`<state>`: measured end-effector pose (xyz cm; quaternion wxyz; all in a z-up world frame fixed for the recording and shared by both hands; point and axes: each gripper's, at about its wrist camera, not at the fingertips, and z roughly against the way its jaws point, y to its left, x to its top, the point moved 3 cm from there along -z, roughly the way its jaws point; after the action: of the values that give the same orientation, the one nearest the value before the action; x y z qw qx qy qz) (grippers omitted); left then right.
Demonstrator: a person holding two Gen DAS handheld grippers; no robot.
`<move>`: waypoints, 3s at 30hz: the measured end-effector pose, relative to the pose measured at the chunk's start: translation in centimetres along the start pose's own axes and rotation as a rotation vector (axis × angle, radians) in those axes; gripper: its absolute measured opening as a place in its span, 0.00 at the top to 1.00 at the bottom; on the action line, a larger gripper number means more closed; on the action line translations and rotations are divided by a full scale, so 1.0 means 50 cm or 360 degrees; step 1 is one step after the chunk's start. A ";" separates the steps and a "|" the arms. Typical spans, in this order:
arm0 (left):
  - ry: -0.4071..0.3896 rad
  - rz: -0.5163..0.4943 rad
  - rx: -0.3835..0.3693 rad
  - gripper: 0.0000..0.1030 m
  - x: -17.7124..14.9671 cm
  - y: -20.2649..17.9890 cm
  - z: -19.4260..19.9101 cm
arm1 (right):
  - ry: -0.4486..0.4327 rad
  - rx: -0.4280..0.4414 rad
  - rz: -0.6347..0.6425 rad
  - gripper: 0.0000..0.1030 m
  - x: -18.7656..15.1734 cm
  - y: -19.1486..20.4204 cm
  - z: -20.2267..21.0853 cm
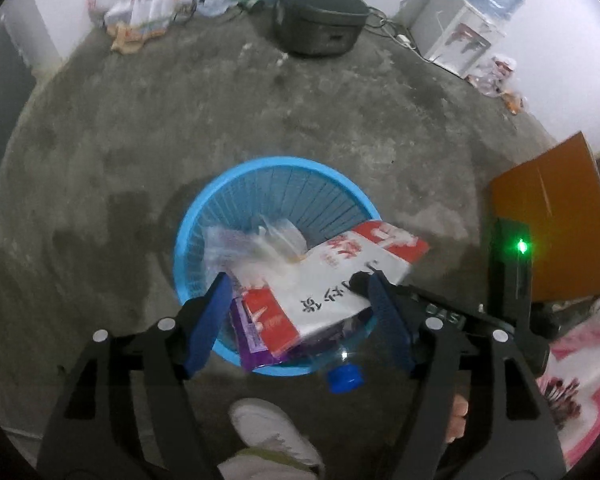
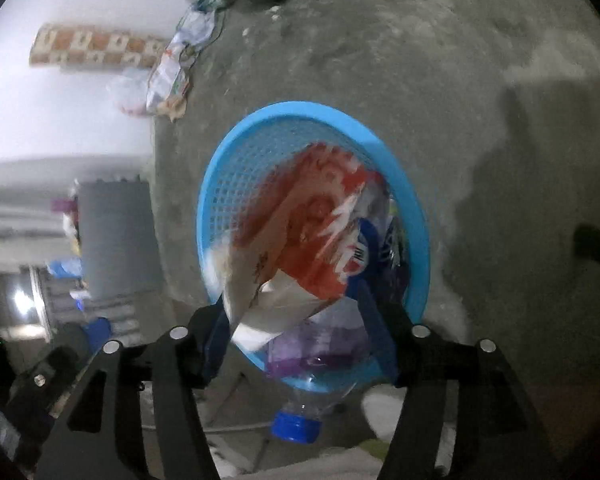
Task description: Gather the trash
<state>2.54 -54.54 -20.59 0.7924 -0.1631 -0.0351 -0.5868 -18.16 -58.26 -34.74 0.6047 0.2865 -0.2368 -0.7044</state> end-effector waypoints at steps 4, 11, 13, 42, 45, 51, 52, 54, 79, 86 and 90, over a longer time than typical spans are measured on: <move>-0.0046 0.0010 -0.0086 0.35 0.002 -0.003 0.021 | -0.0072 0.0034 0.0040 0.35 0.000 -0.006 0.027; -0.0191 0.0033 -0.0136 0.35 0.009 -0.007 0.122 | -0.0188 0.0142 0.0044 0.35 0.011 0.016 0.075; -0.0244 0.0036 -0.0144 0.35 0.001 -0.003 0.167 | -0.0214 0.0156 0.0040 0.35 0.012 0.019 0.093; -0.1191 0.0751 0.1020 0.09 -0.653 0.046 0.783 | -0.0782 0.0030 0.2016 0.06 -0.615 0.483 0.519; -0.1096 0.0907 0.1044 0.09 -0.738 0.051 0.774 | -0.0709 0.0029 0.2157 0.06 -0.683 0.468 0.516; -0.0950 0.1203 0.1101 0.09 -0.849 0.074 0.739 | -0.0475 -0.0179 0.2380 0.06 -0.768 0.431 0.460; -0.0896 0.1239 0.1111 0.09 -0.860 0.081 0.731 | -0.0476 -0.0245 0.2403 0.06 -0.775 0.424 0.453; -0.0857 0.1285 0.1113 0.09 -0.873 0.093 0.723 | -0.0485 -0.0330 0.2427 0.06 -0.788 0.422 0.444; -0.0714 0.1184 0.1159 0.09 -0.841 0.089 0.685 | -0.0536 -0.0628 0.2347 0.06 -0.730 0.392 0.426; -0.0715 0.1186 0.1159 0.09 -0.842 0.089 0.686 | -0.0541 -0.0617 0.2346 0.06 -0.727 0.393 0.426; -0.0713 0.1186 0.1158 0.09 -0.842 0.089 0.686 | -0.0547 -0.0615 0.2341 0.06 -0.727 0.395 0.429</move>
<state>-1.64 -4.44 0.44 0.9243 -0.0014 -0.3425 -0.1685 -15.02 -25.75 -1.55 0.9105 -0.1677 -0.3294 -0.1855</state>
